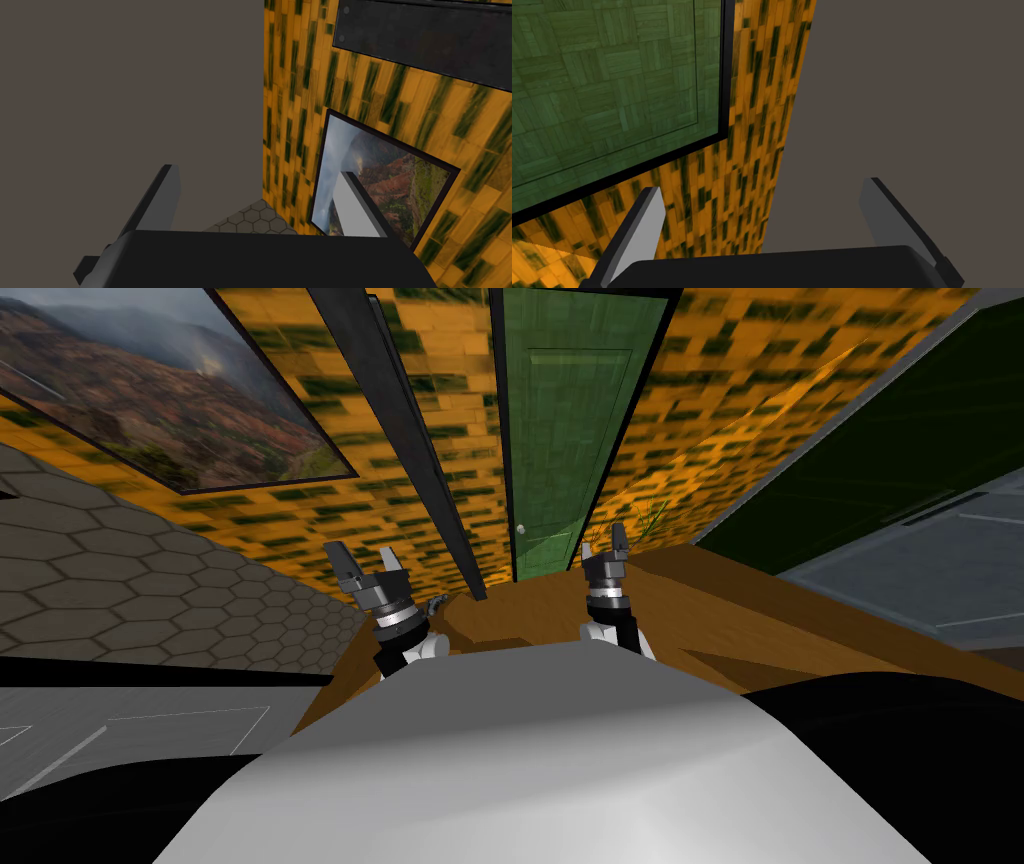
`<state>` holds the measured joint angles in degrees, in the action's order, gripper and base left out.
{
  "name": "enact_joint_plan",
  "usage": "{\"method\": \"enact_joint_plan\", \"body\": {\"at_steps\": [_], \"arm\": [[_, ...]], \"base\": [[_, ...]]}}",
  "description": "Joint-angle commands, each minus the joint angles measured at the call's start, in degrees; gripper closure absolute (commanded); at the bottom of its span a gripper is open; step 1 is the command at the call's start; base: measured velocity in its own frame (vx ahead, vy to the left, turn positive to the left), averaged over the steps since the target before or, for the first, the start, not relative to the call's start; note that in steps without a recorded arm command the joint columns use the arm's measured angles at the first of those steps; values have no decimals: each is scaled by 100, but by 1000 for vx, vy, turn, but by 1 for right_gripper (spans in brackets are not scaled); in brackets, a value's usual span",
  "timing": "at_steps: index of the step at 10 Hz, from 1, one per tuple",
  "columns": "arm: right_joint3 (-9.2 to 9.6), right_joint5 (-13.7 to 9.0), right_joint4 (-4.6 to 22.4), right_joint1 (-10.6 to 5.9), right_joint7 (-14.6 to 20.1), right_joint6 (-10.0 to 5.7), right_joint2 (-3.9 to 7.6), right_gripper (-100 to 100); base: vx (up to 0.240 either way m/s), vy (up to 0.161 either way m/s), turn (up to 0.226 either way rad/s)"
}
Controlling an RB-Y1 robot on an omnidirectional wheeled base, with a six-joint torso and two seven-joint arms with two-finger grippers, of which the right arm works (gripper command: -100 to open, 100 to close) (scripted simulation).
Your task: Pull the door open
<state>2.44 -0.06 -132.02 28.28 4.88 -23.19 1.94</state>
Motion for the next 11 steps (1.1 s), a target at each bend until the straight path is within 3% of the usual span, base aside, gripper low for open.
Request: {"method": "enact_joint_plan", "body": {"at_steps": [1,11], "arm": [[34,-97,167,-42,154,-57,50,-100],[252,-715,1230,-308,1134,-418,332,-100]], "base": [[66,-89,93],[119,1,56]]}}
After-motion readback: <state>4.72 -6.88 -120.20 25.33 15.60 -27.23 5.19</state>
